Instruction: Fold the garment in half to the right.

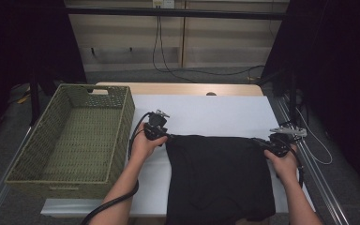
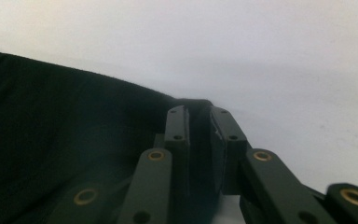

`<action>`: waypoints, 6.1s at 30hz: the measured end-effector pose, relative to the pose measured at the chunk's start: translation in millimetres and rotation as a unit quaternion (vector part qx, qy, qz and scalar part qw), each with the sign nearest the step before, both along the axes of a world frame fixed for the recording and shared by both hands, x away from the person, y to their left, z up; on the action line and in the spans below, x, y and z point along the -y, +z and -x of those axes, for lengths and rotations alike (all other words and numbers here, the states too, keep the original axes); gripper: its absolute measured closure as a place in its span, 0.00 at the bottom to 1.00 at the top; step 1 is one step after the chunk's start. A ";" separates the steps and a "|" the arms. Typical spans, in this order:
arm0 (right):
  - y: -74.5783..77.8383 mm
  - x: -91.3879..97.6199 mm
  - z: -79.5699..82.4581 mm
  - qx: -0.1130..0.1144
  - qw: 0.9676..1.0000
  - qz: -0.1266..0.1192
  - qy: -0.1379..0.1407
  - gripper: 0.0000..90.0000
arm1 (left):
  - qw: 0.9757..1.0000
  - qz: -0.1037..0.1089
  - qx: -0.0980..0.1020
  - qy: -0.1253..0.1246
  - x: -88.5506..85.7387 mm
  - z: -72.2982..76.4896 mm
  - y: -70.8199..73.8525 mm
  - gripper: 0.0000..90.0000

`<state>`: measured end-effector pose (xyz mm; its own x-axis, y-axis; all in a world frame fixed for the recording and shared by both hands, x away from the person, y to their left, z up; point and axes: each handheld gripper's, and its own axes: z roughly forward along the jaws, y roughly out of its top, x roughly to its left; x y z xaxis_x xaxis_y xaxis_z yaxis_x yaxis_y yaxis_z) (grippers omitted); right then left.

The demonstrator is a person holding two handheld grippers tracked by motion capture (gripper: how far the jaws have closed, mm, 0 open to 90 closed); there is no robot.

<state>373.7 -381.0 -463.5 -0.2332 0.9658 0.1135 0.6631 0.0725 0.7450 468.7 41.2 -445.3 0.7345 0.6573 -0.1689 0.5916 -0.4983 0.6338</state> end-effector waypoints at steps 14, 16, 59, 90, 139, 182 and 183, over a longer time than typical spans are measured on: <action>1.1 -2.6 1.7 0.008 1.000 0.006 -0.002 0.93 | 0.998 -0.006 -0.061 -0.003 1.2 11.6 5.5 0.91; 1.8 -0.7 1.1 0.010 1.000 0.008 0.001 0.93 | 0.998 0.000 -0.060 -0.002 -1.8 9.5 8.2 0.92; 56.2 14.3 -72.5 0.075 0.996 0.034 -0.035 0.95 | 0.997 0.004 0.013 0.072 -11.3 -83.9 68.3 0.95; 9.3 -17.0 26.4 -0.014 1.000 0.014 0.007 0.40 | 0.995 0.022 -0.042 0.085 -0.3 -17.3 14.6 0.13; 11.0 -24.9 109.5 -0.035 0.999 0.013 0.006 1.00 | 0.999 0.030 -0.003 0.038 -7.9 46.7 14.3 0.10; 16.4 -14.5 119.3 -0.028 0.998 0.060 -0.013 1.00 | 1.000 0.017 0.000 -0.008 2.6 84.8 22.4 0.11; 16.8 -15.1 118.8 -0.026 0.998 0.057 -0.011 1.00 | 1.000 0.018 -0.001 -0.012 2.8 84.9 21.4 0.11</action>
